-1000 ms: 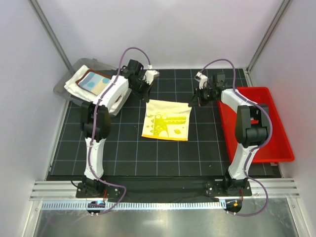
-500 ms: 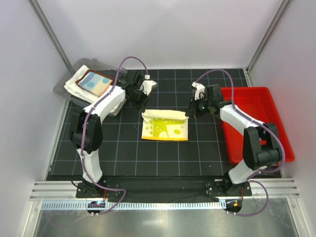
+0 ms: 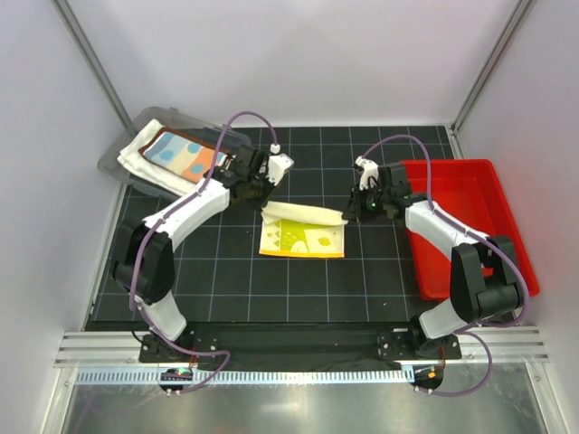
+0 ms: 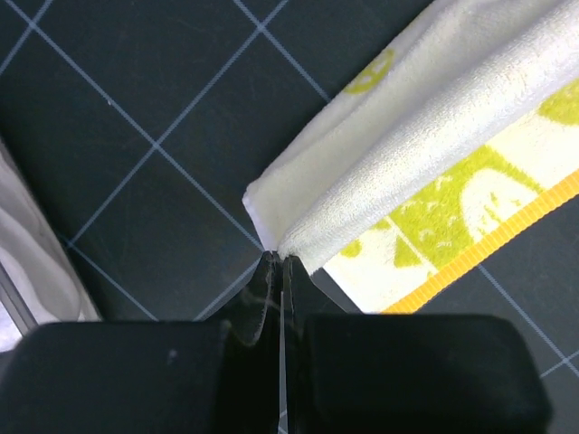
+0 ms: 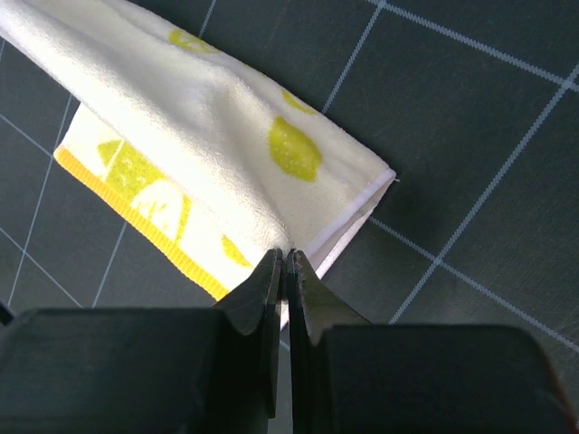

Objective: Fold and stack the towels
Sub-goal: Fold the towel

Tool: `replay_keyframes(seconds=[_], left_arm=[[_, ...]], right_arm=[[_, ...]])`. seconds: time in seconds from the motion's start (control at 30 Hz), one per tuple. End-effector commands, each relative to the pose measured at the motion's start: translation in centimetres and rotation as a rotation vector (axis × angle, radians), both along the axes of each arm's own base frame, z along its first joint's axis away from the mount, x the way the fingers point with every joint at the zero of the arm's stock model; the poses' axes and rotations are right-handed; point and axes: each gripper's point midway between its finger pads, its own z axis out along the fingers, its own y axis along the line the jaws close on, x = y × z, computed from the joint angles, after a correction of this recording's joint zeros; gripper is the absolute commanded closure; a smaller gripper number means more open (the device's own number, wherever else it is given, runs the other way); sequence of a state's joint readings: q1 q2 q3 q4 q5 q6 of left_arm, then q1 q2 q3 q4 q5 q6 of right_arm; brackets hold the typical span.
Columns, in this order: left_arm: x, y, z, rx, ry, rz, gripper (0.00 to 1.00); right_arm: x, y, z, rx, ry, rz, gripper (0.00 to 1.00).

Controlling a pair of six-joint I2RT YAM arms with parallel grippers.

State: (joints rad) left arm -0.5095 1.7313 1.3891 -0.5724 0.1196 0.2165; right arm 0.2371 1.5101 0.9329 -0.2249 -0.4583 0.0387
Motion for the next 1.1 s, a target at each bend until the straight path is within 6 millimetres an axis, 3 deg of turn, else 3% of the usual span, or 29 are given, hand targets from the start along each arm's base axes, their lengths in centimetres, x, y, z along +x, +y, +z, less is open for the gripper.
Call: replay_keyframes(seconds=[0.0,0.37,0.77,0.87,0.93,0.97,1.07], left_arm=[[0.4,0.4,1.9,-0.009,-0.099,0.028,1.00],[-3.6,0.3,-1.7,0.015,0.019,-0.010,1.00],[-6.3,0.7,-3.0,0.053,0.057,-0.011,1.00],[-6.6,0.9,-3.3,0.064,0.072,-0.010,0.99],[-7.0,1.2,-3.9,0.077,0.093,-0.005,0.96],[-7.1,1.3,-4.1,0.091,0.100,-0.001,0.89],[-7.7,1.6,-4.4,0.118,0.122,0.010,0.75]], right_arm=[[-0.7,0.5,0.4,-0.004,0.002,-0.016,0.99],[-3.6,-0.2,-1.5,-0.054,0.112,-0.084,0.98],[-6.5,0.3,-3.1,-0.043,0.207,-0.090,0.94],[-7.2,1.0,-3.3,-0.032,0.229,-0.073,0.89],[-7.7,1.2,-3.3,-0.025,0.241,-0.072,0.83],[-8.0,1.1,-3.6,-0.028,0.253,-0.077,0.76],[-8.4,0.6,-3.9,-0.048,0.277,-0.101,0.76]])
